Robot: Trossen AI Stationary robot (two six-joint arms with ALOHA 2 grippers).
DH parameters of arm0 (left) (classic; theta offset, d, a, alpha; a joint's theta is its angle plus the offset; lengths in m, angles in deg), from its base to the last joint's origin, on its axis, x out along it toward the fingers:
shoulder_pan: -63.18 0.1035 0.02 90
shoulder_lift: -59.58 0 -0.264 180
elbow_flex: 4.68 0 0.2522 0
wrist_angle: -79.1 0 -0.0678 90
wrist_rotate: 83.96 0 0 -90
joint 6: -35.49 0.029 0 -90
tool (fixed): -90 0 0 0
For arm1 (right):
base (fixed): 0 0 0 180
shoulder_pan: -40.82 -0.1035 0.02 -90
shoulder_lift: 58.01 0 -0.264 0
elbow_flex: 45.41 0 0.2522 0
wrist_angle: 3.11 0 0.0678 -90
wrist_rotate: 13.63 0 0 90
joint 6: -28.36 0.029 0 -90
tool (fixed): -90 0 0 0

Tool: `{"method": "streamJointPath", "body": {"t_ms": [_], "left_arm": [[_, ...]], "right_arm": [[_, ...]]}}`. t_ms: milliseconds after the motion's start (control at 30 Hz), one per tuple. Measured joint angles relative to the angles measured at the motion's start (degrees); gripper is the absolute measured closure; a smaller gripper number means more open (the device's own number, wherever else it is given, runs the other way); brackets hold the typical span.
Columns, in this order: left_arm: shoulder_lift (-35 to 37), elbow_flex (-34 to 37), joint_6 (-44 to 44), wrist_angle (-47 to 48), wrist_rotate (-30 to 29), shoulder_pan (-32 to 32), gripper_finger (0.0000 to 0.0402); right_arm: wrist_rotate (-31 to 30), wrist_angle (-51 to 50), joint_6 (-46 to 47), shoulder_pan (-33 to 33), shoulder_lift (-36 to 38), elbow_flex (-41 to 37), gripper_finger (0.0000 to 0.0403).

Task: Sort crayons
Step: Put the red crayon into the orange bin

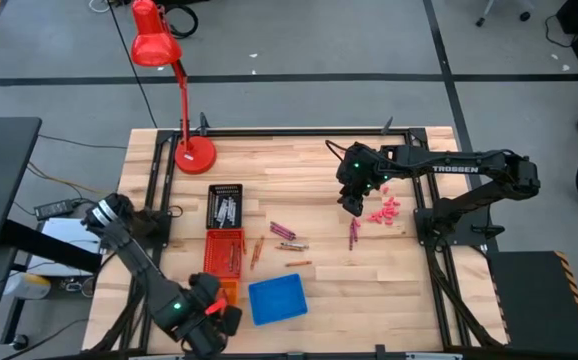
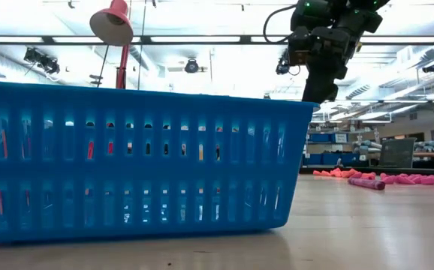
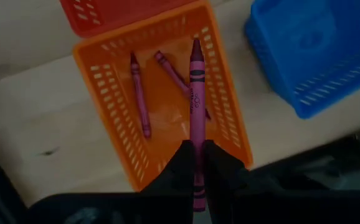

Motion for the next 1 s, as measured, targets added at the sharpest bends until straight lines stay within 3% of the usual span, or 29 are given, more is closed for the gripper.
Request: {"method": "streamJointPath", "body": {"t_ms": [600,1000], "left_arm": [[-11.7,0.0,0.1,-0.4,0.7,3.4,0.0377],[-12.7,0.0,1.6,-0.6,-1.2,6.2,0.0303]], "right_arm": [[2.6,0.2,0.0,0.0,0.0,0.0,0.0236],[2.6,-0.1,-0.5,0.0,0.0,0.0,0.0236]]}}
